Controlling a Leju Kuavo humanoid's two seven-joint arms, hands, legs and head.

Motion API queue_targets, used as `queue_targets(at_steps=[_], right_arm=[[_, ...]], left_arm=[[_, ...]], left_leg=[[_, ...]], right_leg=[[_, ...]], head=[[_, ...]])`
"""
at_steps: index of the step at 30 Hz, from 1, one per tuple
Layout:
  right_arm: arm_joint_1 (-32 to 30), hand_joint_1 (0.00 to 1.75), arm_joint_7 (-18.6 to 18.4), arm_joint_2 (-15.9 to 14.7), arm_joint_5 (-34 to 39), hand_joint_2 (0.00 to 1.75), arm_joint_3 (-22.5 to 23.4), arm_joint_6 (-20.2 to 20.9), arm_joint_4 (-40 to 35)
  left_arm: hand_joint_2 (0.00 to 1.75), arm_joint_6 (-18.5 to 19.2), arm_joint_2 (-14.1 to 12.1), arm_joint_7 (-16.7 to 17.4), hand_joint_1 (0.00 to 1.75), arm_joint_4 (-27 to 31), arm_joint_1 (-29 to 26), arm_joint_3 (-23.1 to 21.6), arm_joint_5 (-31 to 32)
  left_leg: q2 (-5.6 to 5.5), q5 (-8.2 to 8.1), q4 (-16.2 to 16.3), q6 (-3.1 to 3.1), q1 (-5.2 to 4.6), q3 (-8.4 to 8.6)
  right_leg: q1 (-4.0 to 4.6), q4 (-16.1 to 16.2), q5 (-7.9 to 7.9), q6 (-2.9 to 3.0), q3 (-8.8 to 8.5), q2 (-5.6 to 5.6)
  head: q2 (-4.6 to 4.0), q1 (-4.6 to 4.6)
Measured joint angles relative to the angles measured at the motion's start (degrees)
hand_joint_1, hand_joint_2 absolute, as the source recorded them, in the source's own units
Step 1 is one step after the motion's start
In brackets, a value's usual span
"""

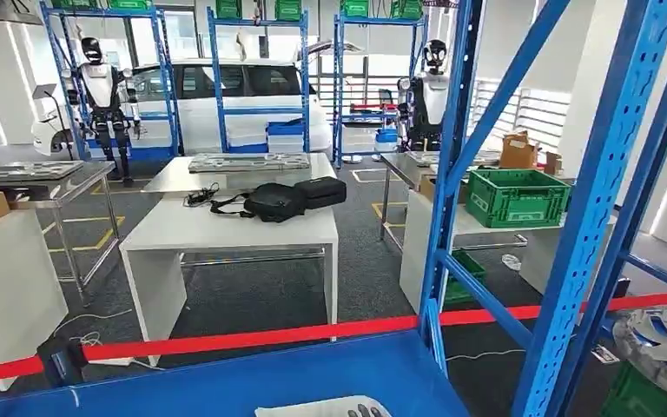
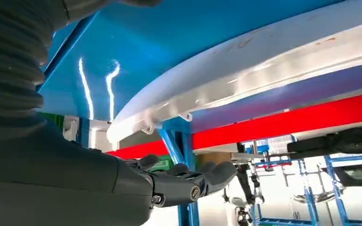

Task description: Take the parts from the cabinet and place them on the table.

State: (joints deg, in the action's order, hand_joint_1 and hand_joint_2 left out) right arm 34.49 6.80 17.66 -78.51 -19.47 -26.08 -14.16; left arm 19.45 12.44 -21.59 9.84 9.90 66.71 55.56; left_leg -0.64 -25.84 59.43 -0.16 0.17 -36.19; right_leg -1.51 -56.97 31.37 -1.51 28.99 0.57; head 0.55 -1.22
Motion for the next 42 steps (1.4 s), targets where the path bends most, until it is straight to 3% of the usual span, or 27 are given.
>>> queue_targets(at_steps=[1,2,11,12,13,14,15,16,17,18,23,27,40,41,42], right_arm=[[0.05,0.0,0.05,0.0,0.0,1.75,0.0,-0.02,-0.02],[-0.07,0.0,0.07,-0.02,0.0,1.75,0.0,-0.07,-0.04],[0.02,0.0,0.07,-0.02,0.0,1.75,0.0,-0.09,-0.04],[0.06,0.0,0.07,-0.02,0.0,1.75,0.0,-0.09,-0.02],[-0.02,0.0,0.04,-0.04,0.0,1.75,0.0,-0.09,-0.02],[-0.35,0.0,0.02,-0.13,0.0,1.75,0.0,-0.09,0.02],[-0.84,0.0,0.04,-0.33,0.0,1.75,0.0,-0.09,0.2],[-0.6,0.0,0.07,-0.39,-0.02,0.0,0.0,-0.07,0.26],[-0.82,0.0,0.07,-0.39,0.0,0.0,0.02,-0.09,0.26],[-0.86,0.0,0.07,-0.44,0.04,0.0,0.02,-0.15,0.26],[-0.75,0.0,0.24,-0.46,0.04,0.0,0.02,-0.13,0.26],[-0.75,0.0,0.24,-0.46,0.07,0.0,0.02,-0.13,0.26],[-0.74,0.02,0.26,-0.46,0.11,0.0,0.02,-0.09,0.26],[-0.74,0.79,0.35,-0.46,0.15,0.0,0.02,0.04,0.28],[-0.74,1.73,0.42,-0.46,0.18,0.0,0.02,0.22,0.26]], left_arm=[[0.0,0.0,0.02,0.02,0.0,0.0,0.05,0.0,0.0],[0.0,0.0,0.07,0.04,0.0,0.0,-0.02,0.0,0.0],[0.0,0.0,0.07,0.02,0.0,0.0,0.04,0.0,0.0],[0.0,0.0,0.04,0.02,0.0,0.0,0.07,0.0,0.0],[0.0,0.02,0.07,0.02,0.0,0.0,0.11,0.0,0.0],[0.0,0.02,0.04,0.02,0.0,0.0,-0.01,0.0,0.02],[0.0,0.07,0.07,-0.07,0.0,0.0,-0.19,0.0,0.17],[0.0,0.15,0.15,-0.17,0.0,-0.04,0.08,0.0,0.2],[0.0,0.15,0.11,-0.22,0.0,-0.02,0.07,0.02,0.2],[0.0,0.15,0.04,-0.2,0.0,0.0,-0.01,0.02,0.2],[0.0,0.15,0.07,-0.07,0.0,-0.04,0.05,0.02,0.17],[0.0,0.15,0.04,0.0,0.0,-0.02,0.05,0.02,0.17],[0.0,0.15,0.11,-0.11,0.0,-0.02,0.03,0.02,0.17],[0.0,0.15,0.11,-0.13,0.0,-0.02,0.03,0.02,0.17],[0.0,0.15,0.11,-0.18,0.0,-0.02,0.03,0.02,0.17]], left_leg=[[0.01,0.18,-0.56,0.32,0.44,0.38],[0.12,0.26,-1.11,0.55,0.62,0.99],[0.2,0.21,-1.25,0.76,0.63,1.21],[0.24,0.18,-1.26,0.81,0.63,1.26],[0.24,-0.59,-1.25,1.27,0.52,1.32],[0.22,-1.14,-1.2,1.41,0.43,1.52],[0.16,-1.81,-0.86,0.83,0.42,2.94],[0.0,-2.78,-0.09,-0.74,0.23,3.41],[0.03,-2.87,-0.02,-0.69,0.19,3.35],[0.13,-2.75,-0.32,-0.46,0.25,3.52],[0.26,-2.79,-1.41,-0.83,0.25,4.28],[0.26,-2.79,-1.68,-1.25,0.25,4.49],[0.25,-2.73,-1.7,-1.52,0.19,4.69],[0.25,-2.73,-1.7,-1.51,0.19,4.7],[0.25,-2.73,-1.7,-1.51,0.19,4.71]], right_leg=[[0.04,0.05,0.22,-0.35,-0.3,0.01],[-0.07,-1.07,0.78,-0.33,-0.04,-0.09],[0.08,-3.75,2.12,-0.23,1.35,-0.25],[0.13,-5.59,2.99,-0.21,2.33,-0.26],[0.17,-12.93,5.61,-0.12,6.59,-0.26],[0.17,-17.92,6.6,-0.06,9.82,-0.25],[0.13,-14.88,0.93,0.26,10.45,-0.28],[0.57,-2.8,-3.71,1.44,5.88,-0.34],[0.58,-2.65,-4.04,1.06,6.02,-0.27],[0.66,-2.66,-3.98,1.11,6.02,-0.14],[0.74,-2.66,-3.44,1.92,5.8,-0.08],[0.79,-2.66,-3.31,2.12,5.7,-0.09],[0.85,-2.32,-3.41,2.0,5.19,-0.16],[0.85,-2.28,-3.42,1.98,5.16,-0.16],[0.85,-2.26,-3.42,1.98,5.13,-0.16]], head=[[0.0,0.0],[0.0,-0.04],[0.0,-0.11],[0.0,-0.09],[0.0,-0.13],[0.0,-0.13],[0.0,-0.2],[-0.09,-0.29],[0.02,0.04],[0.0,0.04],[0.0,0.15],[0.0,0.15],[0.0,0.13],[0.0,0.13],[0.0,0.13]])
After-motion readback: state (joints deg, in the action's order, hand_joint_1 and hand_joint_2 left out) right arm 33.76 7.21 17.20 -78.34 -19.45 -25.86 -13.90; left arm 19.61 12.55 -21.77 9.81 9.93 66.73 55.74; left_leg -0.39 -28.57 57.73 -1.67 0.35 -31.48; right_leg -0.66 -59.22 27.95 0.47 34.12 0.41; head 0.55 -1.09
